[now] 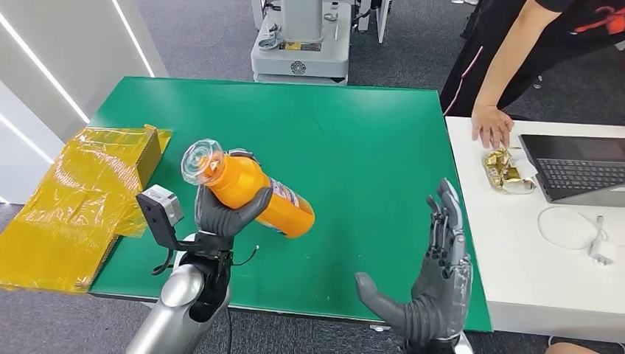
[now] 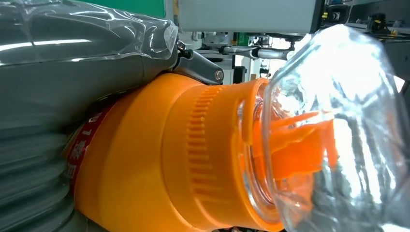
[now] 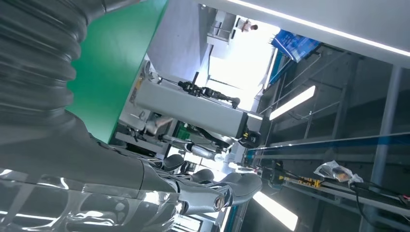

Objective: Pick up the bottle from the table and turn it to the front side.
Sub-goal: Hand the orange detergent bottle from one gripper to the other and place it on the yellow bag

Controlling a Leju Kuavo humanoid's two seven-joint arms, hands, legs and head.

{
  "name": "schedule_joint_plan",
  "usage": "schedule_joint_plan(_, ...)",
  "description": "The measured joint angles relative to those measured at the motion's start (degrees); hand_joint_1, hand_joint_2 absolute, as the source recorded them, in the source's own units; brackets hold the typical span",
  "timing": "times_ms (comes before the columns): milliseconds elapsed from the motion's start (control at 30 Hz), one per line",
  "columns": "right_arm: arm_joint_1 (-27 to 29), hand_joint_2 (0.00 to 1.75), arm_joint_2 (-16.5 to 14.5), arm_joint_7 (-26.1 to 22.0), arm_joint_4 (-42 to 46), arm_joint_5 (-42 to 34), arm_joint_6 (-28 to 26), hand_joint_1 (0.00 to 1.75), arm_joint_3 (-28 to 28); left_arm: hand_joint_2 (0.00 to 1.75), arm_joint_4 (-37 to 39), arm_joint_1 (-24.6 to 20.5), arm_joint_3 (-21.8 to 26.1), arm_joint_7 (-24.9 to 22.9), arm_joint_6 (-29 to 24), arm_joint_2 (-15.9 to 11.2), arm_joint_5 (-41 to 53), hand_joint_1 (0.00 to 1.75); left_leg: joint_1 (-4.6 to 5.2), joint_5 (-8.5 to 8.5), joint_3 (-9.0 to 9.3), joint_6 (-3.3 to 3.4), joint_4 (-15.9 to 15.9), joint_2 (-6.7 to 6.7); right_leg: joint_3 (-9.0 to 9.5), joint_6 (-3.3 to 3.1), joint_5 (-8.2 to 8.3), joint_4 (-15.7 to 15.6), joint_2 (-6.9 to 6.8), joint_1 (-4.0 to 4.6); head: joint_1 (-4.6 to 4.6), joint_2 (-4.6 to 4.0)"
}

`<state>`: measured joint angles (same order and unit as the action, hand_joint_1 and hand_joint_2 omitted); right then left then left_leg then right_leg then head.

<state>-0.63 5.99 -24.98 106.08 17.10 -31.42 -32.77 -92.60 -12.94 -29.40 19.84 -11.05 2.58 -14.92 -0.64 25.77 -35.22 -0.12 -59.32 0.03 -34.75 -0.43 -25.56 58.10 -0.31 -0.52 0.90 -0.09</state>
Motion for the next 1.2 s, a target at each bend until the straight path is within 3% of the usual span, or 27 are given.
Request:
schedule_joint_plan(167,1.6,1.75,-0.7,-0.7,2.2,0.7,-1.1,0.00,0.7,1.75,-0.3,0.1,0.9,-4.4,0.3,-1.2,14.1,1.75,0.00,0.00,0.00,0.00,0.0,-0.01,0.01,0.00,0.00,0.0,-0.01,0.00,-0.01,0.00)
schedule_joint_plan(300,4.4,1.75,-1.5,-0.9,4.9,1.6,-0.7,0.00,2.0,1.75,-0.5,0.2,3.4,-8.7,2.5,-4.7,32.6,1.75,-0.01,0.03,0.02,-0.05,0.0,0.03,-0.02,-0.02,-0.01,0.0,0.05,0.01,-0.01,0.00)
schedule_joint_plan(400,6.2,1.75,-1.8,-1.4,6.4,1.2,1.6,0.00,2.6,1.75,-1.1,0.2,5.2,-11.8,3.2,-10.1,47.8,1.75,-0.04,0.04,0.05,-0.11,0.1,0.08,-0.04,-0.08,-0.05,0.0,0.10,0.02,0.00,0.00)
schedule_joint_plan(500,7.1,1.75,-2.0,-2.2,7.0,0.2,3.6,0.00,3.0,1.75,-2.0,0.5,6.8,-14.1,5.6,-17.5,59.3,1.75,-0.10,0.04,0.08,-0.20,0.1,0.15,-0.07,-0.16,-0.08,0.1,0.16,0.10,0.01,0.00)
schedule_joint_plan(633,7.6,1.75,-2.0,-3.0,7.4,-0.3,4.2,0.00,3.2,1.75,-2.3,-0.2,8.1,-14.0,10.2,-27.2,67.1,1.75,-0.16,0.02,0.07,-0.24,0.1,0.13,-0.12,-0.23,-0.11,0.1,0.13,0.16,0.01,0.00)
schedule_joint_plan(767,8.4,1.75,-2.0,-3.1,8.3,-0.3,4.4,0.00,3.3,1.75,-1.0,-3.2,7.4,-13.3,14.6,-33.8,71.7,1.75,-0.15,0.02,0.05,-0.24,0.1,0.14,-0.11,-0.23,-0.11,0.1,0.14,0.16,0.00,0.00)
schedule_joint_plan(1000,9.1,1.75,-2.0,-3.1,8.9,-0.3,6.1,0.00,3.3,1.75,2.0,-5.6,4.9,-13.6,18.8,-38.9,75.0,1.75,-0.13,0.03,0.05,-0.24,0.1,0.17,-0.11,-0.23,-0.10,0.0,0.22,0.15,-0.01,0.00)
schedule_joint_plan(1200,8.8,1.75,-2.0,-3.5,9.0,-1.6,7.1,0.00,3.3,1.75,9.3,-10.7,0.0,-9.7,24.4,-40.4,78.5,1.75,-0.14,0.02,0.05,-0.24,0.1,0.14,-0.10,-0.25,-0.08,0.0,0.15,0.15,-0.01,0.00)
